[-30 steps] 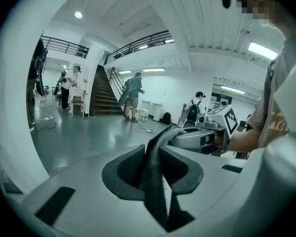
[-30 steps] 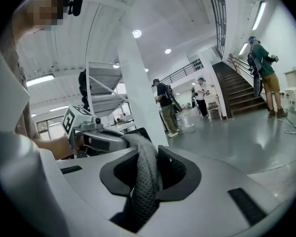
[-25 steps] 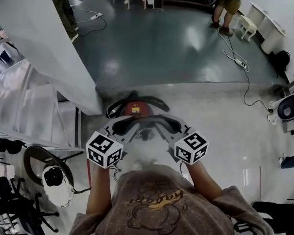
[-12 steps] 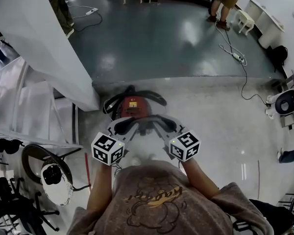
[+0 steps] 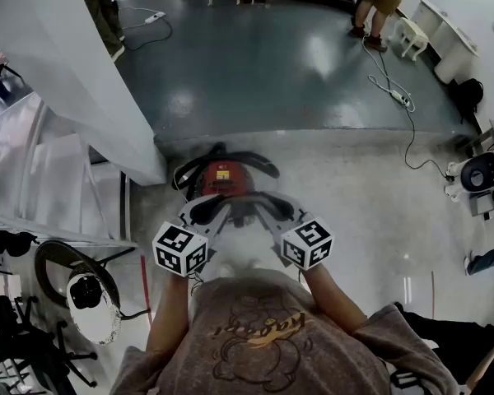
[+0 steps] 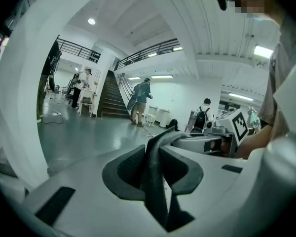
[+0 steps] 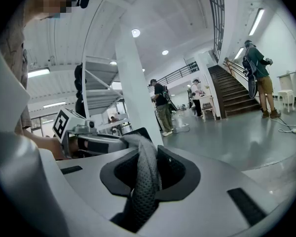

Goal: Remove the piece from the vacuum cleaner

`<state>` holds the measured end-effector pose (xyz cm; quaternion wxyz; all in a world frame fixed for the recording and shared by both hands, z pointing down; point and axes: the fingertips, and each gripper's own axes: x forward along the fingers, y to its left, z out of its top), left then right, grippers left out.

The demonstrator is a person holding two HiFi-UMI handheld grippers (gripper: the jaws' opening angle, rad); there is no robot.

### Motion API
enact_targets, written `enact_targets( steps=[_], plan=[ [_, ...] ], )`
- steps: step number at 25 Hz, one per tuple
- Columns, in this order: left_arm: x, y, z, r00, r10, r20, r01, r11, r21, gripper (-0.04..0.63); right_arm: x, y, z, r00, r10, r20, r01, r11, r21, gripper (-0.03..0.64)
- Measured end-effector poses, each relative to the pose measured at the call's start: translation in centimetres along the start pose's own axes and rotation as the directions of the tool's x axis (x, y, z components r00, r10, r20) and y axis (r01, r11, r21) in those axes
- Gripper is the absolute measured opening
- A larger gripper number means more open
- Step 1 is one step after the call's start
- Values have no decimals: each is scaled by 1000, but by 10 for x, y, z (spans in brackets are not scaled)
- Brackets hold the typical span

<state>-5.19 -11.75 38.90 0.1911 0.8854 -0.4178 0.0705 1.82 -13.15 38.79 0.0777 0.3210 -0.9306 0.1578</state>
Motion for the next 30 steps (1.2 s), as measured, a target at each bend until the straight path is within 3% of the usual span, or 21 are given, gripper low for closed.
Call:
enact_targets(
  steps=[30],
  plan=[
    [-4, 1, -4, 1000, 10, -4, -10, 999, -37, 77, 0, 5, -6, 1000, -1, -21, 1, 1000, 12, 60]
  ],
)
